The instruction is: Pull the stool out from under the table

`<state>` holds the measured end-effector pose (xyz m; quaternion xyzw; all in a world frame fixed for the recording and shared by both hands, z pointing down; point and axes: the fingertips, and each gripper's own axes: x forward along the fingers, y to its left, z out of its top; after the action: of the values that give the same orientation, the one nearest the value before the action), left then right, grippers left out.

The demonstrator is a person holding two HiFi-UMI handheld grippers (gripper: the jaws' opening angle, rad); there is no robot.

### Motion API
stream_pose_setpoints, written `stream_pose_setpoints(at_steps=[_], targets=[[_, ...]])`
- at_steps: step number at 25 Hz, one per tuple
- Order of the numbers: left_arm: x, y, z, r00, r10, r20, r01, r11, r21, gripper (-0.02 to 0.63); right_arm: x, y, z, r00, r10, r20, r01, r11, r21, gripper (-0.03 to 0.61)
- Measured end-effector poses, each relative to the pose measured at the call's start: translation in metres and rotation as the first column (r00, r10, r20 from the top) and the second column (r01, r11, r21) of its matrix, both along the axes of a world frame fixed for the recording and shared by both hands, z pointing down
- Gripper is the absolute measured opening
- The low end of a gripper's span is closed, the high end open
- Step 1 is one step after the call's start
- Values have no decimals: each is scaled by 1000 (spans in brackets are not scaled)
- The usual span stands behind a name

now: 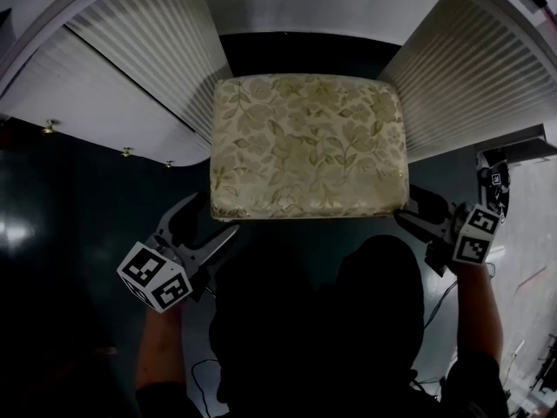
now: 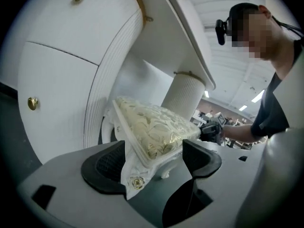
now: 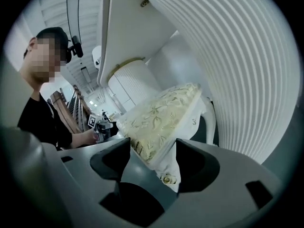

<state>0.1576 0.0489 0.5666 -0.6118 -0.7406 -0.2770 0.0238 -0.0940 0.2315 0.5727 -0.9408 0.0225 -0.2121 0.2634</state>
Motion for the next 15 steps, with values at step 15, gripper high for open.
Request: stream_pose_setpoints(at_steps=[15], targets=[[1, 32, 4, 991, -60, 117, 19, 946, 324, 403, 13, 3, 4, 986, 34, 162, -76, 963, 258, 261]])
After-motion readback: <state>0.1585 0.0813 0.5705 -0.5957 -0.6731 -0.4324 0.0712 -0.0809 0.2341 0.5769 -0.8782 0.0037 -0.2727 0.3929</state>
